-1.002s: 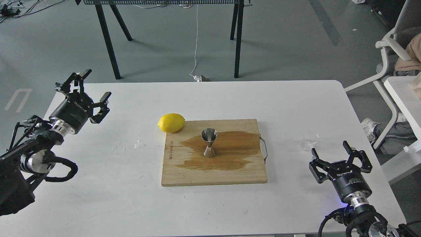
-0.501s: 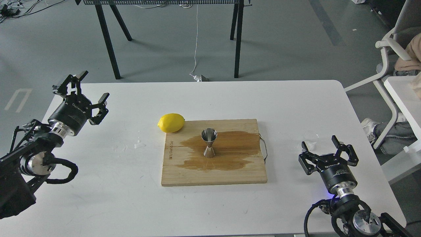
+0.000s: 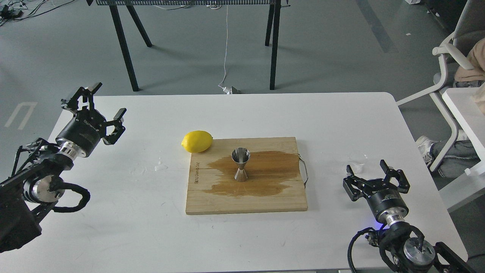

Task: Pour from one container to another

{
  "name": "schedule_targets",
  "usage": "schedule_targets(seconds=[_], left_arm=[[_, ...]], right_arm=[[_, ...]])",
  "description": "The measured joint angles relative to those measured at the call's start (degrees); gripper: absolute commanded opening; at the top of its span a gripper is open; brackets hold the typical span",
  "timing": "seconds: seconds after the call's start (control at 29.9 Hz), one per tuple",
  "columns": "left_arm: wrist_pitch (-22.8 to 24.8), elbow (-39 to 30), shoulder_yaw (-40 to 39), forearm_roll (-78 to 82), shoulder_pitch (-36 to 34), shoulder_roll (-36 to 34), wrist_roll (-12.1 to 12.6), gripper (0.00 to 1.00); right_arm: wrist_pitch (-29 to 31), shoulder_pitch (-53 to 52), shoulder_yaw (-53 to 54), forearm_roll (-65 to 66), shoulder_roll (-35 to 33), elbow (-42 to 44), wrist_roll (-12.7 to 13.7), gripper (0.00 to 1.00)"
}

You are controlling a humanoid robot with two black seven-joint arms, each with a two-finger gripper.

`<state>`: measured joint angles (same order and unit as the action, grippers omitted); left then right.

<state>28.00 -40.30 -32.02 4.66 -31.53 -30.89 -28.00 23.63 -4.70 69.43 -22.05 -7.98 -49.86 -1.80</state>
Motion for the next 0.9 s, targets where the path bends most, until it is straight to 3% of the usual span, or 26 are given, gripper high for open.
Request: schedule_targets(seconds=[0.9], left_arm=[[0.0,0.8,0.1,-0.1,0.9,-0.1,0.0,0.94]], right_arm=[[-3.2,-6.3,0.8,-0.9,2.5,9.7,2.1,0.98]])
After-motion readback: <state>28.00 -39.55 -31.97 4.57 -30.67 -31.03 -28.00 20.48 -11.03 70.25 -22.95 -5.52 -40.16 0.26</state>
